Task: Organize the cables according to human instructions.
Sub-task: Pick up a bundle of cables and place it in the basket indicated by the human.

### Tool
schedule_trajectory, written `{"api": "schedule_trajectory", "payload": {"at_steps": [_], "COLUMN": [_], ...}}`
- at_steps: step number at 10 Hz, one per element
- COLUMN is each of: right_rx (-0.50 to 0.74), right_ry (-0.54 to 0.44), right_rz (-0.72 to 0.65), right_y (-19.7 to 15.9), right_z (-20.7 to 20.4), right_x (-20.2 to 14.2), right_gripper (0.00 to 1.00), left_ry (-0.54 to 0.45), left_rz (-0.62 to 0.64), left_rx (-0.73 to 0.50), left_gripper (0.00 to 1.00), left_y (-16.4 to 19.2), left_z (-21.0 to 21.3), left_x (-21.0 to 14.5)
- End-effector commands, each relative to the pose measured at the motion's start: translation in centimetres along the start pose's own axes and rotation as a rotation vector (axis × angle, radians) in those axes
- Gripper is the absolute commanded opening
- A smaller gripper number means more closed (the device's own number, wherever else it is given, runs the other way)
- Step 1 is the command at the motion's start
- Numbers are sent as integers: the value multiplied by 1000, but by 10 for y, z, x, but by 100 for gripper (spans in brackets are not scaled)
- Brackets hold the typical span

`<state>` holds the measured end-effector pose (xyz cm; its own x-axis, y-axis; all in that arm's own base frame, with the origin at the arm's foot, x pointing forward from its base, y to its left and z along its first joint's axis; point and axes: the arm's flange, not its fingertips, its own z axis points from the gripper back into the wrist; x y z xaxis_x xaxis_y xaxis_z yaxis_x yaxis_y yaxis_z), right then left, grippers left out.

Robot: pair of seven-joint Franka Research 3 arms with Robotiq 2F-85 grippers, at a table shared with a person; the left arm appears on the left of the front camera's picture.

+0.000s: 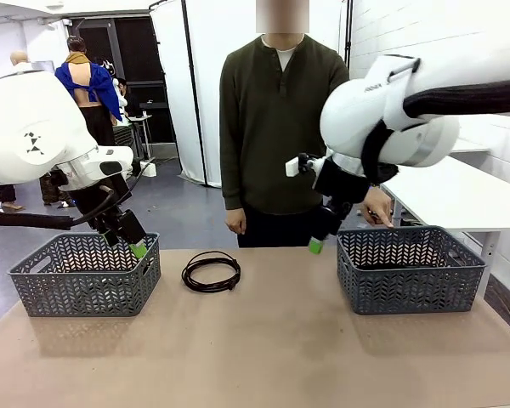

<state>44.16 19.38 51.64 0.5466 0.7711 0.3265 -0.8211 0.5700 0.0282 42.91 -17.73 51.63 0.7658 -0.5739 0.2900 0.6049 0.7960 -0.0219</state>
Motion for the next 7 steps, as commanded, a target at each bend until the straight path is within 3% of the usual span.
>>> {"api": "schedule_trajectory", "payload": {"at_steps": [1,7], "right_rx": [-27,-18], "right_ry": [45,92], "right_rz": [-125,-365], "right_y": [-8,-32], "right_z": [-9,-81], "right_x": [47,139], "right_gripper": [100,100], "left_ry": [-14,-14], "left_rz": [0,0], "left_rx": [4,4], "left_gripper": [100,100], "left_y": [0,0], "left_z": [0,0], "left_x": [1,1]}}
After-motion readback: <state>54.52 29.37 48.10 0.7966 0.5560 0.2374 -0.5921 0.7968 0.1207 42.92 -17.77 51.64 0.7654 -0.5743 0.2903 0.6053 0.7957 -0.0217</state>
